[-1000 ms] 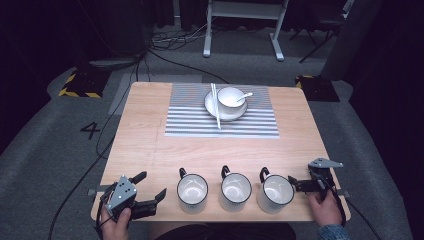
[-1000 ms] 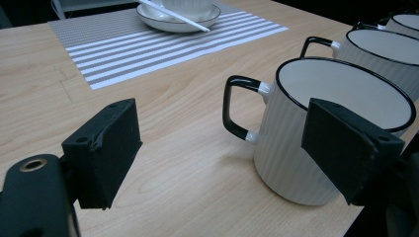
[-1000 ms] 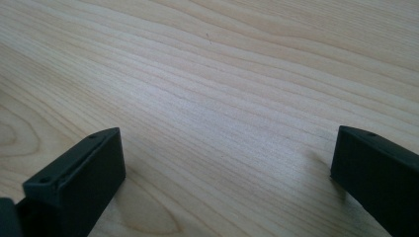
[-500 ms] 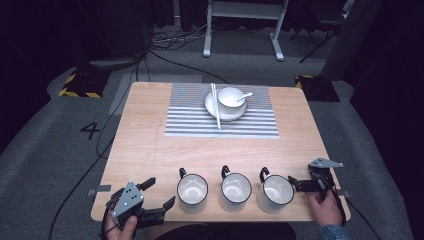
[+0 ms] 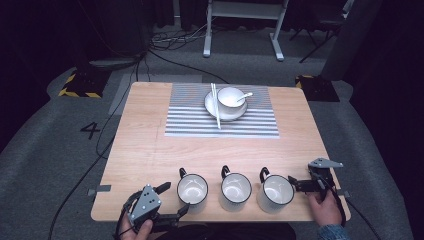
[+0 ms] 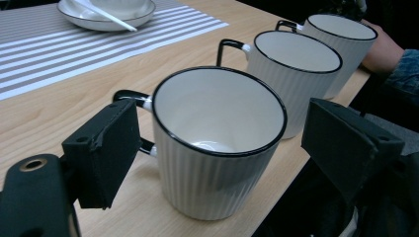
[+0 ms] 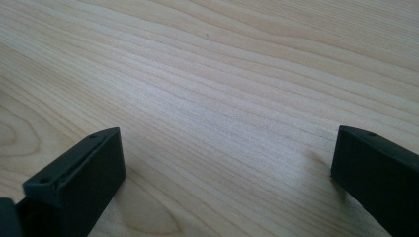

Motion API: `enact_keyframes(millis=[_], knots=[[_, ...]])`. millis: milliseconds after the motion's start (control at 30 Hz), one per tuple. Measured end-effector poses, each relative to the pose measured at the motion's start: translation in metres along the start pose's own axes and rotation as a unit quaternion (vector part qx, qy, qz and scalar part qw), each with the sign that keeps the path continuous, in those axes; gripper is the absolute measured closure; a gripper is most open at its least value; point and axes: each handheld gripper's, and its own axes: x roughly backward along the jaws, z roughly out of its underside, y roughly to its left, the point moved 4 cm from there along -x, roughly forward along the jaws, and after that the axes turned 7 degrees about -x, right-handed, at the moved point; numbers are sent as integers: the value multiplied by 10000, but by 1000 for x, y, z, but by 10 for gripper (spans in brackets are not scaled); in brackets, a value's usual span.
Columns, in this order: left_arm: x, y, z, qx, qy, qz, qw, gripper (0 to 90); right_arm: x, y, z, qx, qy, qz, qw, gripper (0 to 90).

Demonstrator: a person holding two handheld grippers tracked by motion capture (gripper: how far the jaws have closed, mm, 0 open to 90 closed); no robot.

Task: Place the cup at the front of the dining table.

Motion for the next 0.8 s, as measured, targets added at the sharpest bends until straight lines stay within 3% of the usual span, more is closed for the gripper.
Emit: enact_keyframes(millis=[133, 267, 467, 667, 800], knots=[[-6, -2, 2, 40, 55, 25, 10000, 154, 0, 0, 0, -2, -14, 9, 10000, 4], [-16, -6, 6, 224, 171, -1, 9996, 154, 0, 0, 0, 21, -23, 12, 10000, 4], [-28, -8, 11, 147, 330, -238, 9991, 110, 0, 0, 0, 22, -22, 12, 10000, 4], [-41, -6, 19, -20, 337, -227, 9992, 61, 0, 0, 0, 22, -22, 11, 10000, 4], [-48, -3, 22, 40, 239, -146, 9996, 35, 0, -1, 0, 42, -21, 12, 10000, 4]])
